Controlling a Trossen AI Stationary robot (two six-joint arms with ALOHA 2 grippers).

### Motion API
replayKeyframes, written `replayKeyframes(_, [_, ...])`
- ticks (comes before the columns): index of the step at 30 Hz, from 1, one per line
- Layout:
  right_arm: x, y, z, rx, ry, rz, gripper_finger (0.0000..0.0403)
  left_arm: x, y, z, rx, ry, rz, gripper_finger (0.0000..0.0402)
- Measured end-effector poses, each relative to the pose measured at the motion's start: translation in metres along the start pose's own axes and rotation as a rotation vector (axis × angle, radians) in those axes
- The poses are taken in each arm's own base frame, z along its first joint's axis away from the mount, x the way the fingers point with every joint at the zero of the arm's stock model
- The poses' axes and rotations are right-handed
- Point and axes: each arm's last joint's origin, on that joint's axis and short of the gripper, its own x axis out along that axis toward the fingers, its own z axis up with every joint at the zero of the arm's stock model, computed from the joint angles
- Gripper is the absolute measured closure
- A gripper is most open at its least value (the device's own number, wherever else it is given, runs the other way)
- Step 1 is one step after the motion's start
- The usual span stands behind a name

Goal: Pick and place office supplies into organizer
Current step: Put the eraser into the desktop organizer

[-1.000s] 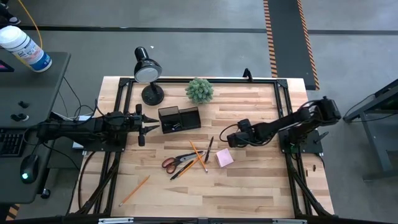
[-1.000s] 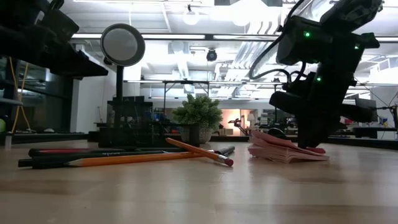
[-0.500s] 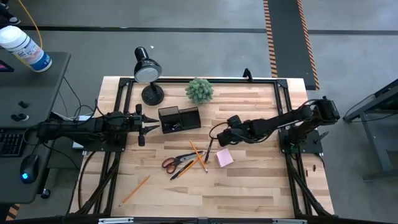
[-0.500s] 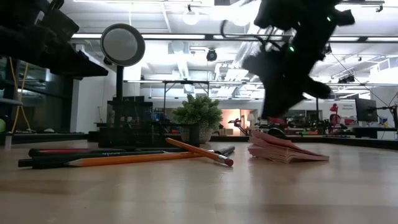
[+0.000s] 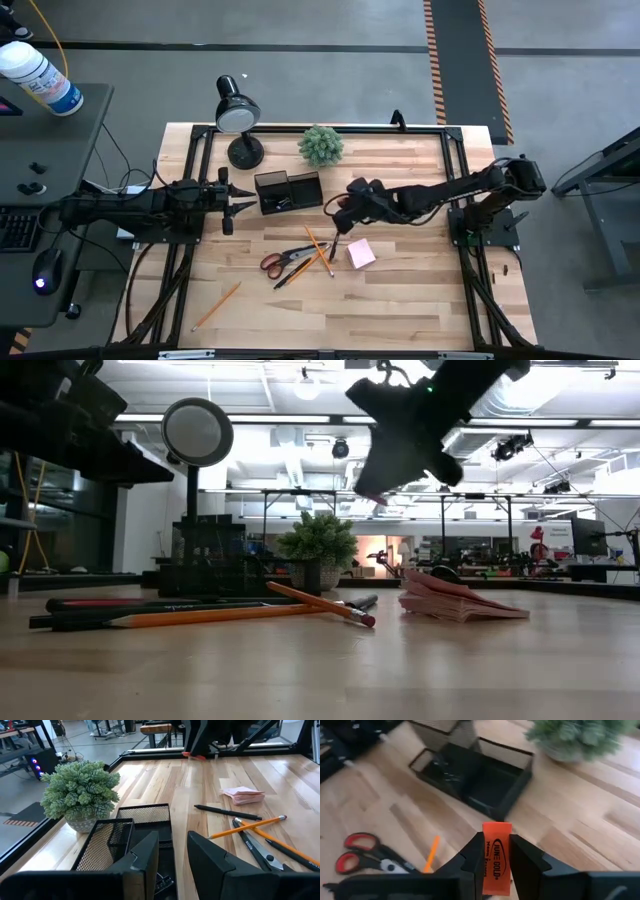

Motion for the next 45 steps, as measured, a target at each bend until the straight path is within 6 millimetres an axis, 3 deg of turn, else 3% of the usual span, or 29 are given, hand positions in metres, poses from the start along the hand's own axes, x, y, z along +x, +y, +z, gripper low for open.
replayKeyframes(9, [0.008, 0.010, 0.012, -0.099, -0.110, 0.108, 0.0332, 0.000, 0.000, 0.000, 0.000, 0.000, 0.000, 0.0311])
replayKeyframes(16, [0.049, 0.019, 0.005, -0.214, -0.115, 0.175, 0.0332, 0.000, 0.000, 0.000, 0.000, -0.001, 0.001, 0.0311])
replayKeyframes(26, [0.096, 0.053, 0.029, -0.499, -0.177, 0.176, 0.0332, 0.000, 0.000, 0.003, 0.063, -0.032, 0.002, 0.0311])
replayKeyframes(34, [0.124, 0.075, 0.049, -0.652, -0.191, 0.226, 0.0332, -0.008, -0.001, 0.027, 0.131, -0.129, -0.128, 0.0311])
replayKeyframes(45, [0.162, 0.067, 0.061, -0.763, -0.167, 0.210, 0.0332, -0.009, -0.002, 0.029, 0.147, -0.144, -0.164, 0.0311])
